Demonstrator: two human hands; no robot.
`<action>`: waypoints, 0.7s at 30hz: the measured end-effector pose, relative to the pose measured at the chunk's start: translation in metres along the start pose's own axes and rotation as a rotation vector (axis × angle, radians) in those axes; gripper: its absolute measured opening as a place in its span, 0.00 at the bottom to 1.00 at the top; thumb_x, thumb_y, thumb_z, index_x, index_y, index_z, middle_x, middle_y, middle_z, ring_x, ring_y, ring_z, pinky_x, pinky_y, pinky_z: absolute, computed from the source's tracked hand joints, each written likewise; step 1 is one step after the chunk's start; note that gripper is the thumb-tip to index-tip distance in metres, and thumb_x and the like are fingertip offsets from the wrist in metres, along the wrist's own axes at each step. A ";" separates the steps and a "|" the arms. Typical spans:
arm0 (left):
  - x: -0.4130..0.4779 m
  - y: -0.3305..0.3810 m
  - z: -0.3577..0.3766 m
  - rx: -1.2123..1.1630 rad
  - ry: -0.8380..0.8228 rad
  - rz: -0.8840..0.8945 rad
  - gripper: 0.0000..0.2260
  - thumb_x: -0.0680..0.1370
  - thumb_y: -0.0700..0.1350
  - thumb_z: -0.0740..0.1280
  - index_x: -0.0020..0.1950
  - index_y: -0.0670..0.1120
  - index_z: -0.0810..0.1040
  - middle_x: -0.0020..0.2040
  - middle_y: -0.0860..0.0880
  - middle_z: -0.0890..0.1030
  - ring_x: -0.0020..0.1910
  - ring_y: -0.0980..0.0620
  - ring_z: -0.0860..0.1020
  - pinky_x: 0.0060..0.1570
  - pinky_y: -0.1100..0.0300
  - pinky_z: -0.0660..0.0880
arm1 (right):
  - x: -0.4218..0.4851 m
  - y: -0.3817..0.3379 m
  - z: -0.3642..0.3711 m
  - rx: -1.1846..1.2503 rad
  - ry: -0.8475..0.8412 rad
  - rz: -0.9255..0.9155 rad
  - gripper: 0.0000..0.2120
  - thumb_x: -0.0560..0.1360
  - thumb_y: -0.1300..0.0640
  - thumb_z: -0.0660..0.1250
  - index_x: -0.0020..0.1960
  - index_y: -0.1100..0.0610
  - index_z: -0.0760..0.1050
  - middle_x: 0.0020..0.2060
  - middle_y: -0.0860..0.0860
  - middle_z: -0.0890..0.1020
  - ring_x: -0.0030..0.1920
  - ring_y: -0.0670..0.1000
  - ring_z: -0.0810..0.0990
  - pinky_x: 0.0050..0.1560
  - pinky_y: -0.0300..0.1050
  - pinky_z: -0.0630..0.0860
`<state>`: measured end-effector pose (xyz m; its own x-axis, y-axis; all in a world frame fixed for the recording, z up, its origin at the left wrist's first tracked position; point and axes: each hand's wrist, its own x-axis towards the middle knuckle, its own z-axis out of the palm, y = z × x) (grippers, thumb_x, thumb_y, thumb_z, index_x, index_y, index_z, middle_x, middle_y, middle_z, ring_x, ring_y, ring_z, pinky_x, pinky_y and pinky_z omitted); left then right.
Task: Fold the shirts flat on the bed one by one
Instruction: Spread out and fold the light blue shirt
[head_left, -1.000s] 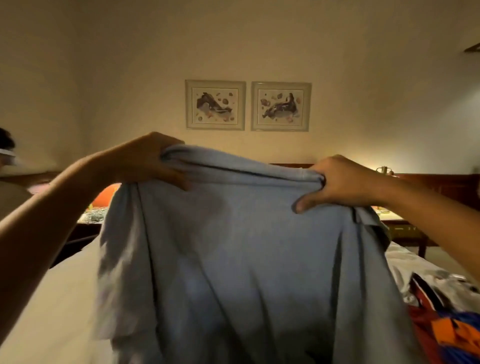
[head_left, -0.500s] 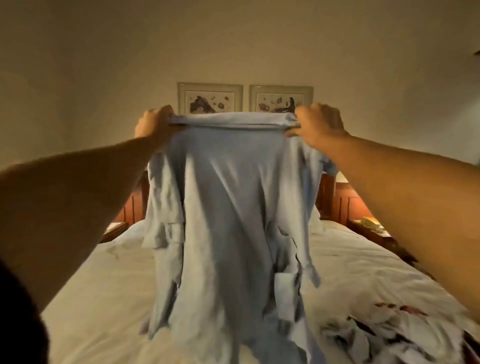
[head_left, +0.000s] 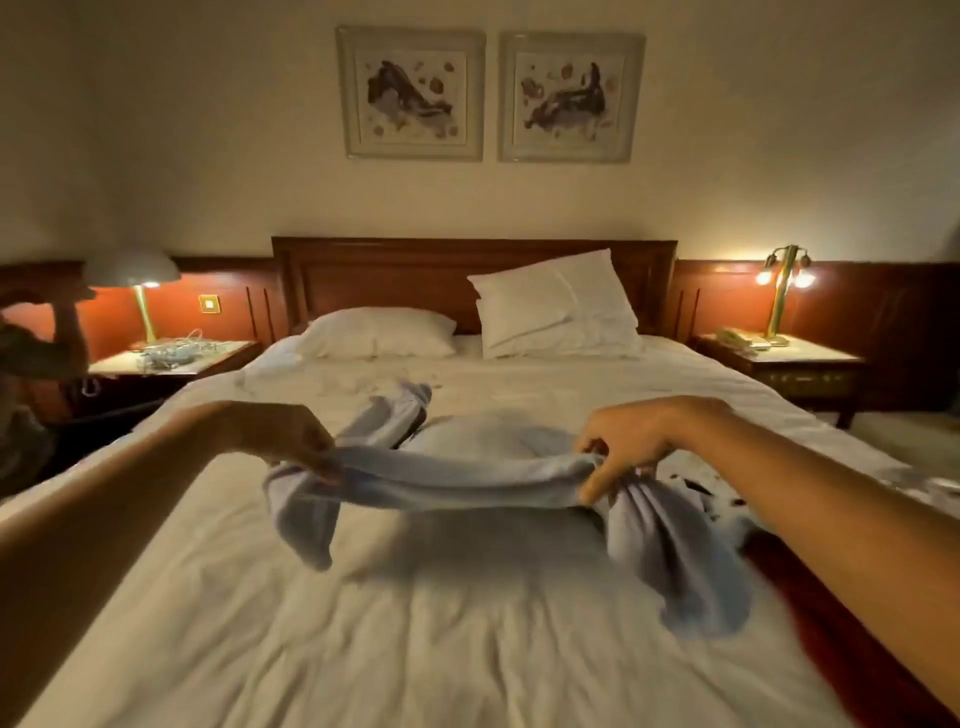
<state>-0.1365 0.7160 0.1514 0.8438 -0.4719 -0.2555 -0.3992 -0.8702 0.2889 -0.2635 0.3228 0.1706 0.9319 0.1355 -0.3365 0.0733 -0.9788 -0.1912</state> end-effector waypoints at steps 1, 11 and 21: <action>-0.006 -0.010 0.026 -0.150 -0.126 -0.066 0.23 0.63 0.67 0.76 0.50 0.54 0.86 0.45 0.55 0.85 0.43 0.55 0.81 0.46 0.60 0.76 | -0.002 0.000 0.025 0.187 -0.068 0.001 0.17 0.69 0.40 0.76 0.47 0.53 0.81 0.39 0.48 0.84 0.37 0.49 0.84 0.39 0.46 0.82; -0.025 -0.079 0.239 -0.472 0.278 -0.607 0.39 0.70 0.62 0.76 0.70 0.39 0.70 0.66 0.36 0.75 0.65 0.38 0.74 0.64 0.50 0.71 | 0.018 0.039 0.247 0.487 0.157 0.386 0.34 0.79 0.38 0.63 0.78 0.55 0.61 0.75 0.58 0.67 0.73 0.58 0.67 0.70 0.48 0.65; 0.006 -0.096 0.275 -0.373 0.451 -0.507 0.32 0.71 0.60 0.75 0.69 0.49 0.69 0.64 0.35 0.76 0.60 0.35 0.76 0.59 0.47 0.73 | 0.026 0.035 0.328 0.152 0.177 0.572 0.36 0.72 0.22 0.46 0.77 0.30 0.44 0.81 0.54 0.46 0.77 0.69 0.45 0.73 0.71 0.43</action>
<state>-0.1922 0.7577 -0.1315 0.9876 0.1442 -0.0625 0.1547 -0.8216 0.5486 -0.3531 0.3423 -0.1476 0.8546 -0.4444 -0.2687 -0.4945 -0.8545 -0.1593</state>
